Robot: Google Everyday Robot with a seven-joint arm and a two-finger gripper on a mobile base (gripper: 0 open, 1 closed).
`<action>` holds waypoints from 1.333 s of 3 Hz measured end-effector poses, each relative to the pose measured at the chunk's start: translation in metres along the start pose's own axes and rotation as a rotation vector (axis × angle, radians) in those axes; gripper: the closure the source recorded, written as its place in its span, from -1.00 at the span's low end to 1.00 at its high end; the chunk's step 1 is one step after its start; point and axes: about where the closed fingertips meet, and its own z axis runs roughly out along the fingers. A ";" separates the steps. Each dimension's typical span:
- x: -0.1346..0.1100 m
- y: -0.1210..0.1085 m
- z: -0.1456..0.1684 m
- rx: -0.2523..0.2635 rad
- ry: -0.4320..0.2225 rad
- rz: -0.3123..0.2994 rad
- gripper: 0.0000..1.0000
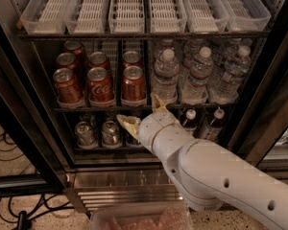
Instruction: Pick coke can from middle shelf of fridge
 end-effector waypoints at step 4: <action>-0.007 0.004 0.026 0.153 -0.120 -0.046 -0.30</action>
Offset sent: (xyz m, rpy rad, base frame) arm 0.0140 0.0076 -0.0055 -0.0329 -0.1283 -0.0740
